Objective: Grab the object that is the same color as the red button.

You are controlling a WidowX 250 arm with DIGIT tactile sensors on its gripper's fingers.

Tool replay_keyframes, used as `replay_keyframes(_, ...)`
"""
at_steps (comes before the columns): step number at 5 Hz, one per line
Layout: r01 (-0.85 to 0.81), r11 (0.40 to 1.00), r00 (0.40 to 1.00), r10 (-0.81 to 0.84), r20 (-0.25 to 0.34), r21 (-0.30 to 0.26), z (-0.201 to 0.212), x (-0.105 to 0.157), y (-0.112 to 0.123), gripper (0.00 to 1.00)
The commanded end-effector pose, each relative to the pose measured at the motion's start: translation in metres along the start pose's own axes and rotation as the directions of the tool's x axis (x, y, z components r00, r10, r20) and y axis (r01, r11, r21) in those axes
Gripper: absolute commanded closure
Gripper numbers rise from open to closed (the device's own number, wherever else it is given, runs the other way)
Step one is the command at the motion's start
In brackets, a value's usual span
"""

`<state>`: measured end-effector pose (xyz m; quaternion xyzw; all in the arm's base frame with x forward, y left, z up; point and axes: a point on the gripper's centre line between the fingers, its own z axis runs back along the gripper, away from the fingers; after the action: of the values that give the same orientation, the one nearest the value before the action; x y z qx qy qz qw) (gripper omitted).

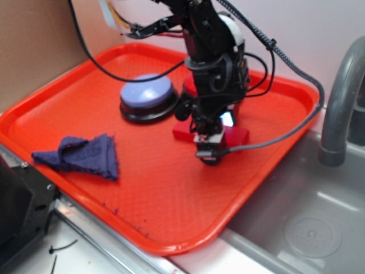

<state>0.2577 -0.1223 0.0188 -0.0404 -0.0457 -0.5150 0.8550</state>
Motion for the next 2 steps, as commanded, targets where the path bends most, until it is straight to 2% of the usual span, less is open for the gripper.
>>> replay_keyframes(1,-0.073,0.997,0.994,0.069,-0.089,-0.036,0.046,-0.003,-0.009,1.0)
replay_keyframes(2,-0.321,0.947,0.941,0.314,-0.128,-0.031,0.088,-0.014,-0.012,1.0)
